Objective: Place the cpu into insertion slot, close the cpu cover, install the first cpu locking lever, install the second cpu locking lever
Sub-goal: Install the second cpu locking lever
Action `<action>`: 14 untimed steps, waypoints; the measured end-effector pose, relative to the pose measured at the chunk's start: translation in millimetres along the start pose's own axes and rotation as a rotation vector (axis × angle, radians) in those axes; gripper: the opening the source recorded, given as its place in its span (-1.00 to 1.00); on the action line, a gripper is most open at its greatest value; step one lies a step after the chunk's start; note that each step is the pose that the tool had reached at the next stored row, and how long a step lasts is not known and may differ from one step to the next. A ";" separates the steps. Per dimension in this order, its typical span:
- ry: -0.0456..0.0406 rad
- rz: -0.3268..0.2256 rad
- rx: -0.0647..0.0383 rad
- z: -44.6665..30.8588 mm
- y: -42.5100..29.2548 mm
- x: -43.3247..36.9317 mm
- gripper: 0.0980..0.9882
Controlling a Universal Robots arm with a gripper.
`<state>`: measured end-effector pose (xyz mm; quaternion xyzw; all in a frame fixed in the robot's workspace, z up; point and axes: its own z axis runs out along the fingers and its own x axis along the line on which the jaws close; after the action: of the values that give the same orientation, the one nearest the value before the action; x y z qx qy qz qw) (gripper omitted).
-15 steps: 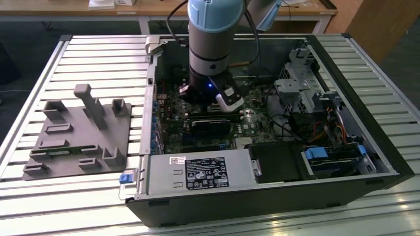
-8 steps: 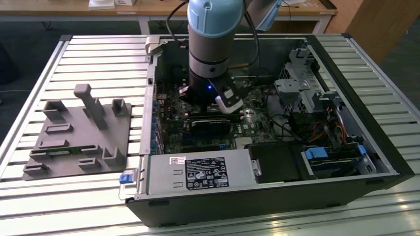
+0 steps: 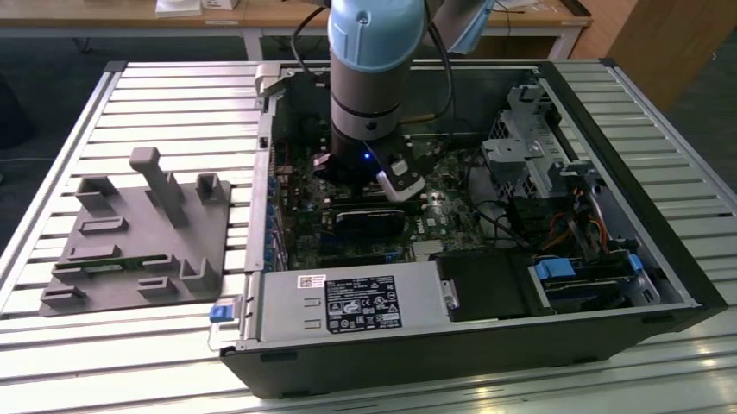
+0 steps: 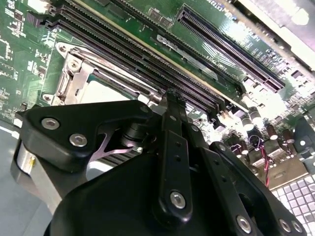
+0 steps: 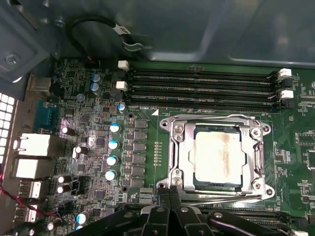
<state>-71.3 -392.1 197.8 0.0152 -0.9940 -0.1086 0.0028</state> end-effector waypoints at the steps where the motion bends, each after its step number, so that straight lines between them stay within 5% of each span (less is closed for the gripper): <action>1: 0.0000 0.000 -0.001 0.8 -0.2 0.1 -0.98; 9: -0.0004 0.000 -0.013 2.8 -0.6 1.6 -0.98; 14: -0.0004 0.000 -0.014 -8.6 2.0 1.7 -0.98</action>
<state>-73.0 -392.1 206.6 0.0152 -0.9932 -0.1154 0.0027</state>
